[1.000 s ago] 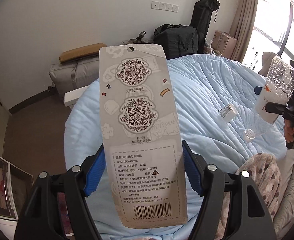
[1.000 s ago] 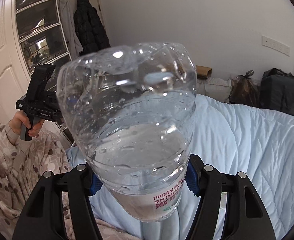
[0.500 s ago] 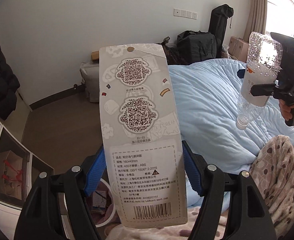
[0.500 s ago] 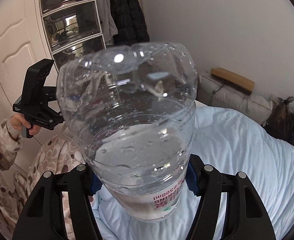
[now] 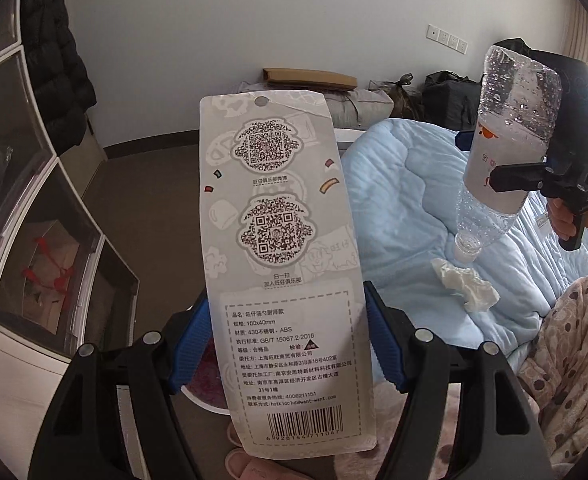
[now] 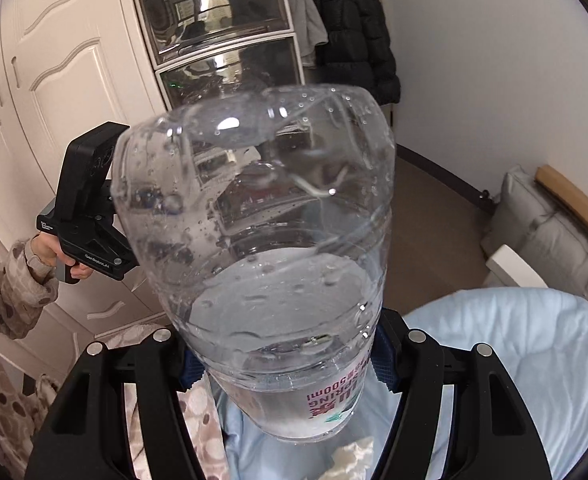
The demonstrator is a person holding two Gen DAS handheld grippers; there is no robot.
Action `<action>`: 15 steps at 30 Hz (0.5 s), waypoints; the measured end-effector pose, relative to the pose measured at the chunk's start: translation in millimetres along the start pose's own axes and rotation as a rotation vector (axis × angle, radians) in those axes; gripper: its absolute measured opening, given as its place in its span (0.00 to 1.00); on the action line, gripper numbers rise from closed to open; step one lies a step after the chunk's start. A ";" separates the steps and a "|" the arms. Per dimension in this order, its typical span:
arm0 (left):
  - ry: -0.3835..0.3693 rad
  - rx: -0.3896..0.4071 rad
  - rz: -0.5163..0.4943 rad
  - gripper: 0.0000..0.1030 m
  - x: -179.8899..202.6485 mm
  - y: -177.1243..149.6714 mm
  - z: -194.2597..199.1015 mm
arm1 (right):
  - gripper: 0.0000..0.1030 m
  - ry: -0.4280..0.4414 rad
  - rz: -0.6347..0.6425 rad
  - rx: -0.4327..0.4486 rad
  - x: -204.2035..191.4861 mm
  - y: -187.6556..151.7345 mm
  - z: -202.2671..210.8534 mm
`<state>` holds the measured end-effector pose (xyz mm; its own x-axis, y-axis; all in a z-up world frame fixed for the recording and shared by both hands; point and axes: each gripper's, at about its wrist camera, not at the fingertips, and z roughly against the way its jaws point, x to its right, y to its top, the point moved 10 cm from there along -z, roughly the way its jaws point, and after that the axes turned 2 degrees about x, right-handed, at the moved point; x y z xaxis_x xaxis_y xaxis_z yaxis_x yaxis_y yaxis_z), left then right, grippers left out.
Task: Collect trash
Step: 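Carry the bottle and paper tag with both tools over the trash bin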
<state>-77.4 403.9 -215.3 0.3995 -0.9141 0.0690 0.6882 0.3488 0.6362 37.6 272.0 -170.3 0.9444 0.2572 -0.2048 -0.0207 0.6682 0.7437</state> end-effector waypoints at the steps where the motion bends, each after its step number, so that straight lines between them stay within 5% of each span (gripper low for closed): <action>1: -0.008 0.000 0.013 0.68 -8.9 -5.2 -2.5 | 0.61 0.021 0.006 -0.006 -3.0 2.5 -12.7; 10: -0.073 -0.012 0.115 0.68 -66.1 -61.6 -42.0 | 0.61 0.154 0.010 -0.058 -4.2 4.6 -107.1; 15: -0.102 -0.022 0.271 0.69 -99.3 -96.8 -73.9 | 0.61 0.220 -0.102 -0.090 -1.5 -2.2 -158.8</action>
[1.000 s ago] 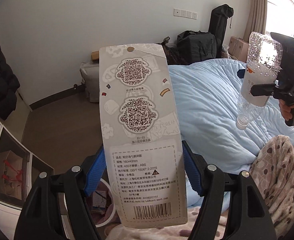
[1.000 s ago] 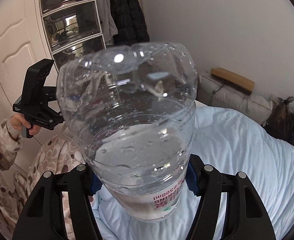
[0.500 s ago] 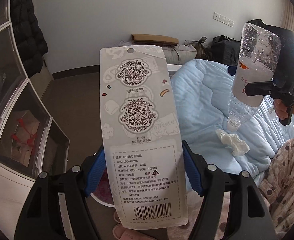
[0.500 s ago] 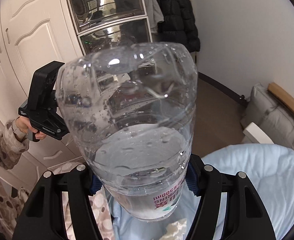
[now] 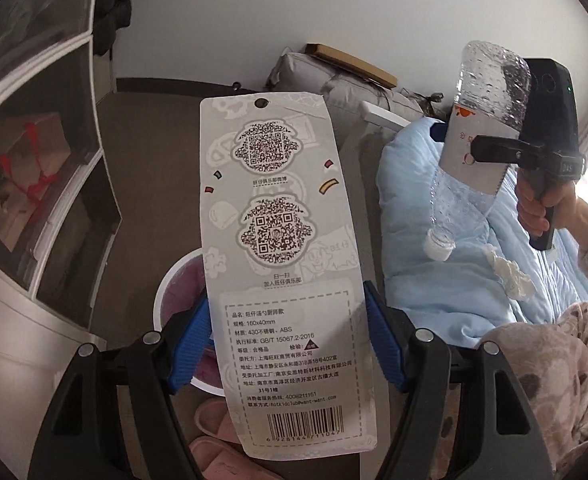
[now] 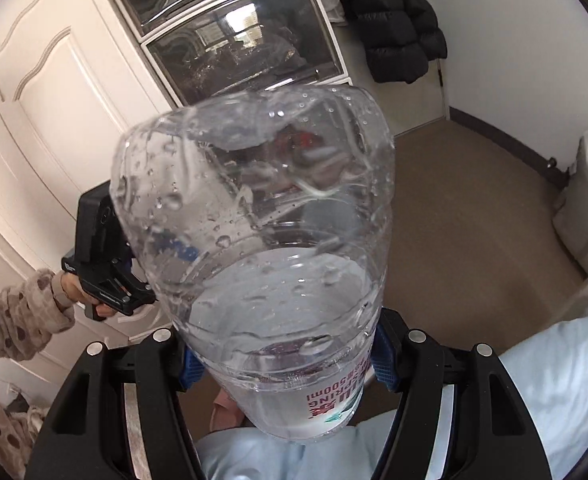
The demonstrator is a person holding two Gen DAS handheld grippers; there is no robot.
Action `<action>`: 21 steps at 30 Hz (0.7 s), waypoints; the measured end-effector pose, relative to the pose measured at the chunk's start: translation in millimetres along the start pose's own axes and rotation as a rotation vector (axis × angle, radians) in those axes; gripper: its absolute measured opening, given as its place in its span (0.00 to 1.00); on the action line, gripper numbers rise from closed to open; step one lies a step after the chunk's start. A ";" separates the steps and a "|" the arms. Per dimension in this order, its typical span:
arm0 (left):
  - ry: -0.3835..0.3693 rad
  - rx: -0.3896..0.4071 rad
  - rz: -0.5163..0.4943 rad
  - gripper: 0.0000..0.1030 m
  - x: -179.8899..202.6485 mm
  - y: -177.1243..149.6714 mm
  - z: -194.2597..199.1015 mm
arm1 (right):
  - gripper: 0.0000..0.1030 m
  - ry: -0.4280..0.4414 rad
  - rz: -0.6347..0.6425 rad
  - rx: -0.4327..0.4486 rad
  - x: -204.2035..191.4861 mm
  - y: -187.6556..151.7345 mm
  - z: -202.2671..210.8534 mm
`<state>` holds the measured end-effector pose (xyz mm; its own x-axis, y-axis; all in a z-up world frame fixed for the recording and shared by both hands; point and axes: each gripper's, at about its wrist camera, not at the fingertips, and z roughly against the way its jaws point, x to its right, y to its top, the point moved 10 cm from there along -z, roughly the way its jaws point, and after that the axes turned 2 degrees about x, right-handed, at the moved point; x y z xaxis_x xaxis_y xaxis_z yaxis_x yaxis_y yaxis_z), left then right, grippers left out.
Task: Collect trash
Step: 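Carry the bottle and paper tag with both tools over the trash bin, then open both tools to drop the bottle and paper tag into the bin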
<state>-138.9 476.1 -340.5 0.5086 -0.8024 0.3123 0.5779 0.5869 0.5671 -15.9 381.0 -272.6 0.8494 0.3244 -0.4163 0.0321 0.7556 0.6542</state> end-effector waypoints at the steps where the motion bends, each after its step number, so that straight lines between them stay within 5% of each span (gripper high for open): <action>1: -0.001 -0.001 0.030 0.69 -8.9 -3.9 -7.2 | 0.61 0.017 -0.025 -0.002 1.0 -1.2 -9.4; 8: -0.027 -0.022 0.162 0.69 -33.6 -26.6 -50.6 | 0.61 0.056 -0.050 -0.045 -3.7 1.0 -78.2; 17: -0.007 -0.084 0.128 0.69 -42.5 -41.0 -74.0 | 0.62 0.066 0.075 -0.160 -16.6 3.5 -123.2; 19: -0.001 -0.109 0.129 0.75 -46.2 -45.8 -81.1 | 0.76 0.066 0.084 -0.196 -16.1 3.7 -136.6; 21: 0.007 -0.132 0.143 0.80 -50.4 -50.1 -85.6 | 0.77 0.044 0.105 -0.204 -15.6 4.3 -143.7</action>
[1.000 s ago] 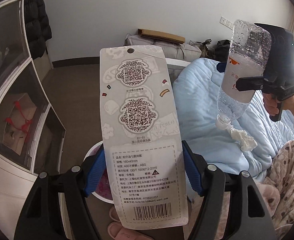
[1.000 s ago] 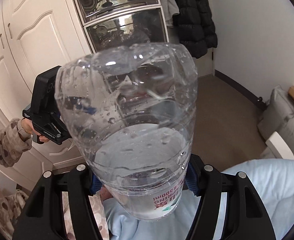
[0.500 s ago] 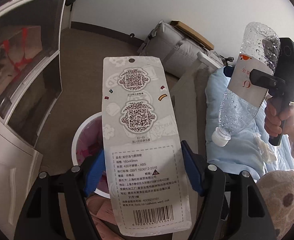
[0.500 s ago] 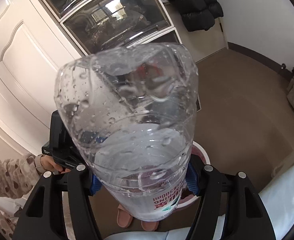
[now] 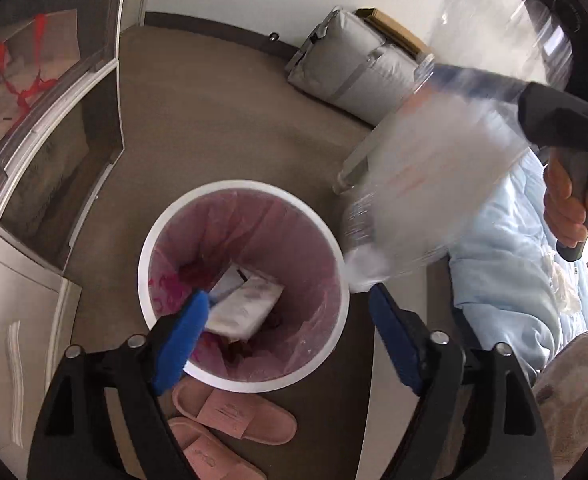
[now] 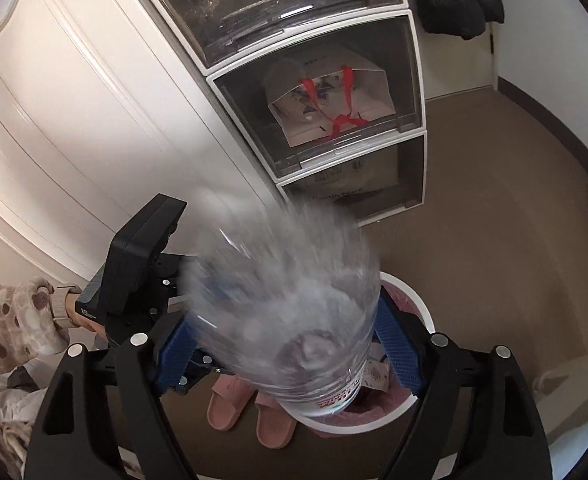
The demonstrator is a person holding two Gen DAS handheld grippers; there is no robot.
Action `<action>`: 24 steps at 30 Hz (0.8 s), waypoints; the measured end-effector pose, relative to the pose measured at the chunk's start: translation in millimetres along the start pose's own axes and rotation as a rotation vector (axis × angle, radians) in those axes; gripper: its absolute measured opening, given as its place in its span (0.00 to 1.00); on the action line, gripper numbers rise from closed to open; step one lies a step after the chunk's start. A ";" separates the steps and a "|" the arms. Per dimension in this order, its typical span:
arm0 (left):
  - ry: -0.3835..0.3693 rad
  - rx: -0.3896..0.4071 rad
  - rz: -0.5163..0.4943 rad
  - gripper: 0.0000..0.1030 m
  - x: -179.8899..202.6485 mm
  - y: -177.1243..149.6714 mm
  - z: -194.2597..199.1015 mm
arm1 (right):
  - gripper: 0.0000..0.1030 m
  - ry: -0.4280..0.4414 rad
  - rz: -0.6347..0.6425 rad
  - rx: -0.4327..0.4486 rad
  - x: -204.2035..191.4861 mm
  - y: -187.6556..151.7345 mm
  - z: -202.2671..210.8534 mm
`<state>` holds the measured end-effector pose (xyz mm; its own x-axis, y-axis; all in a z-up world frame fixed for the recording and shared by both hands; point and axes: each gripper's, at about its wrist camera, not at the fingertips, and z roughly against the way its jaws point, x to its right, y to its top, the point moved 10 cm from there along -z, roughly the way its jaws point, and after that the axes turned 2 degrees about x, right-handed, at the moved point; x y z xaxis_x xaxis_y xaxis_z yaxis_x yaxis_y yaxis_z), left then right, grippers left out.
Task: Collect trash
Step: 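Open both tools to drop the bottle and paper tag into the bin, then move both open tools back over the bed toward the tissue and cup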
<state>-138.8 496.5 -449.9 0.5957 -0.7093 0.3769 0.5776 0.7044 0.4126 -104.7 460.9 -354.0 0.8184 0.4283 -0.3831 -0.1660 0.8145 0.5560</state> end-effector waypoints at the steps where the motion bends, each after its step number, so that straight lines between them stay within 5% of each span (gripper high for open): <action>1: 0.007 -0.005 0.006 0.80 -1.7 -1.3 -0.7 | 0.80 -0.007 0.014 -0.010 -0.7 0.5 -1.1; 6: 0.041 0.005 -0.013 0.89 -3.9 -3.2 4.0 | 0.91 -0.052 0.012 0.000 3.0 1.6 6.1; 12: 0.100 0.002 -0.044 0.95 3.8 -0.1 18.6 | 0.92 -0.103 -0.028 0.019 12.4 0.0 26.9; 24: 0.129 0.106 -0.218 0.95 98.2 20.9 99.2 | 0.93 -0.138 -0.100 0.128 0.3 -33.5 103.8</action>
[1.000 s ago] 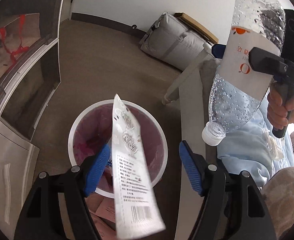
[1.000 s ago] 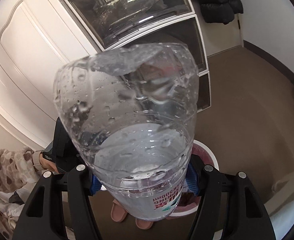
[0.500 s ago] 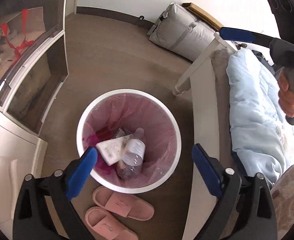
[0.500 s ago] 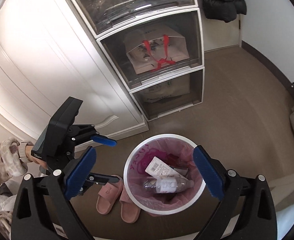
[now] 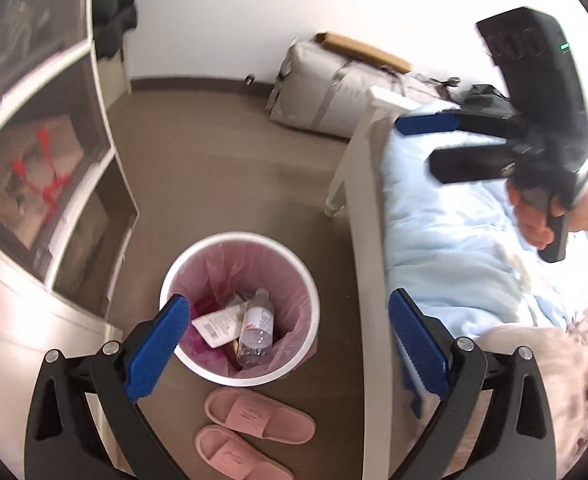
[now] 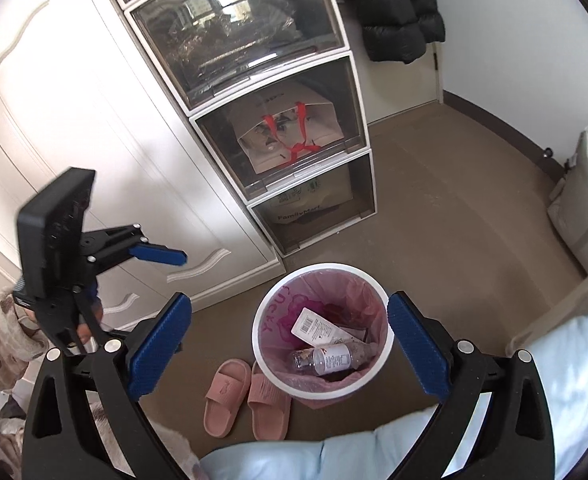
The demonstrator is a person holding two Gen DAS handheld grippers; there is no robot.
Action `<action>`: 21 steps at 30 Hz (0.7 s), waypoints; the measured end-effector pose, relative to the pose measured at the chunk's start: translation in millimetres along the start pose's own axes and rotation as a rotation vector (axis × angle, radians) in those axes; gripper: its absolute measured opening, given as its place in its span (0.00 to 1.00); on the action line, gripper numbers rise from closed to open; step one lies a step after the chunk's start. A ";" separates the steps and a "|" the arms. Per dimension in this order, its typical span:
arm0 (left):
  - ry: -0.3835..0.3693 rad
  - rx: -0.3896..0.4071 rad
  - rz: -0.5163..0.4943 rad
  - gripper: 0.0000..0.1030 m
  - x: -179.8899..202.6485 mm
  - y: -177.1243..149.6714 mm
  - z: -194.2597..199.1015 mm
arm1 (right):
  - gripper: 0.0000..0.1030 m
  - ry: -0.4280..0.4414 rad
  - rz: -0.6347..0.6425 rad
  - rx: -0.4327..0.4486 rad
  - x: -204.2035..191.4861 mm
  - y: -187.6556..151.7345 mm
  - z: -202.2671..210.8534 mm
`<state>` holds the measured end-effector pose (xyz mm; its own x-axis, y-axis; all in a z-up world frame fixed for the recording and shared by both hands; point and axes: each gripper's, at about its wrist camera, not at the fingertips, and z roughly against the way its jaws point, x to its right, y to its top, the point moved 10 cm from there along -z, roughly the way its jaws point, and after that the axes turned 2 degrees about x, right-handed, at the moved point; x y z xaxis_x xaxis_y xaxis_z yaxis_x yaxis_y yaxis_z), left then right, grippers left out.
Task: Collect trash
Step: 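Move both open tools back over the bed toward the tissue and cup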
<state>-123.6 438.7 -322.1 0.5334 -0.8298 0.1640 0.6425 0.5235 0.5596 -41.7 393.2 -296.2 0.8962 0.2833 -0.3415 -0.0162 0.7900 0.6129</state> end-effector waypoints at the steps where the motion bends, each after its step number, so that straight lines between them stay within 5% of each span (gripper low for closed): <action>1: 0.007 0.008 -0.015 0.95 8.1 4.3 8.4 | 0.93 -0.002 -0.006 0.005 -0.5 -3.0 8.1; 11: -0.066 0.106 -0.095 0.95 91.4 27.1 82.5 | 0.93 -0.070 -0.050 0.139 6.2 -37.7 118.2; 21: -0.173 0.132 -0.290 0.95 226.2 38.0 97.6 | 0.93 -0.290 -0.112 0.189 39.0 -125.7 267.6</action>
<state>-32.2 252.1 -184.4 0.2316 -0.9664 0.1116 0.6710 0.2417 0.7010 113.9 159.4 -195.8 0.9767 0.0135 -0.2140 0.1468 0.6852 0.7134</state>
